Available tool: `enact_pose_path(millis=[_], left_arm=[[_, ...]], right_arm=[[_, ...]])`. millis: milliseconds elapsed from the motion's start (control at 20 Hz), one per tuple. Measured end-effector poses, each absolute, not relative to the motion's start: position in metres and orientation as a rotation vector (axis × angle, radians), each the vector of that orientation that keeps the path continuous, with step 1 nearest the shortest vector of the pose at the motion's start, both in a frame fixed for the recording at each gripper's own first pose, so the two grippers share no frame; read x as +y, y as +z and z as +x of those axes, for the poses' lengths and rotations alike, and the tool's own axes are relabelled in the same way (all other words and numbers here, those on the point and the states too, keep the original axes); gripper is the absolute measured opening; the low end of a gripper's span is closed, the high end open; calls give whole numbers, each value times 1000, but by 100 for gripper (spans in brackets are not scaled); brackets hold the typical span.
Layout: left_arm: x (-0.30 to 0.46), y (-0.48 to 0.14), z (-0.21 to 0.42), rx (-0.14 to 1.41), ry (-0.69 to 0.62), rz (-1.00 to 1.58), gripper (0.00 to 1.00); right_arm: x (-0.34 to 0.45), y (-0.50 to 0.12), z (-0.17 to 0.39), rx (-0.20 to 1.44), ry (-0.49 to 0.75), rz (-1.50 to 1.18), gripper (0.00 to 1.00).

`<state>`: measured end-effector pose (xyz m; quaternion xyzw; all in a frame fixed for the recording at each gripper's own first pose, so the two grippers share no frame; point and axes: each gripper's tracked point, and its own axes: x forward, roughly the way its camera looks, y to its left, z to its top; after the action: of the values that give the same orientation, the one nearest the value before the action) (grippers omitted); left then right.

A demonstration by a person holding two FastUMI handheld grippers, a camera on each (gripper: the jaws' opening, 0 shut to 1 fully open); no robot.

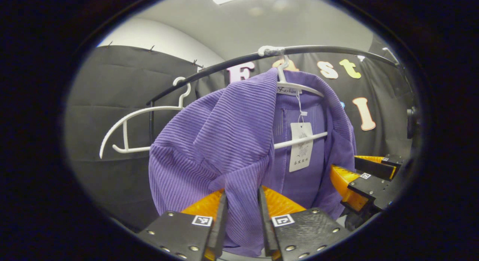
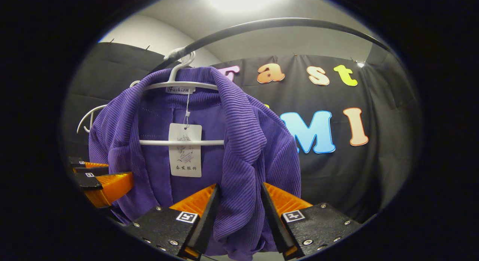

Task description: Grasp the clothes on the hanger with both hands and then place them into the laundry hamper below.

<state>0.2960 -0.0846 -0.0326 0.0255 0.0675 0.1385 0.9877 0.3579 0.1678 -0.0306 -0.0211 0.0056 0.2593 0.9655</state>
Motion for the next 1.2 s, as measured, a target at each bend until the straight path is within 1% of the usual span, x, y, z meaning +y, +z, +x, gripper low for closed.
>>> enact_pose_path(millis=[100,150,200,250,300,400,500,550,650,700,750,850,900,950,1150,1200], left_arm=[[-83,-33,298,137,291,67,46],[-83,-34,302,132,287,76,40],[-73,-34,304,133,327,97,32],[-74,-32,297,137,321,93,25],[-79,-32,295,138,302,82,17],[-82,-29,296,116,257,46,18],[-73,-25,288,90,268,31,16],[-75,-26,285,86,244,25,1],[-76,-27,282,92,226,29,1],[-75,-28,283,97,220,29,5],[-76,-23,280,95,218,27,5],[-74,-8,266,73,218,35,5],[-70,2,249,61,227,44,1],[-66,13,236,47,238,57,5],[-52,44,218,16,256,84,5],[-44,49,212,10,274,95,1]], right_arm=[[171,-38,364,24,512,-68,62],[172,-42,370,33,511,-79,58],[174,-43,372,43,519,-78,43],[179,-46,370,50,534,-71,37],[178,-45,368,52,535,-63,18],[171,-38,364,43,525,-61,5],[159,-28,362,17,494,-82,2],[153,-22,361,-2,474,-97,2],[139,-6,361,-46,437,-94,2],[133,4,360,-67,426,-73,2],[128,14,360,-86,414,-50,2],[117,32,351,-119,392,-29,2],[111,41,347,-143,377,-28,2],[104,53,343,-169,363,-27,2],[86,86,354,-241,319,-13,2],[82,92,356,-255,306,-9,2]])
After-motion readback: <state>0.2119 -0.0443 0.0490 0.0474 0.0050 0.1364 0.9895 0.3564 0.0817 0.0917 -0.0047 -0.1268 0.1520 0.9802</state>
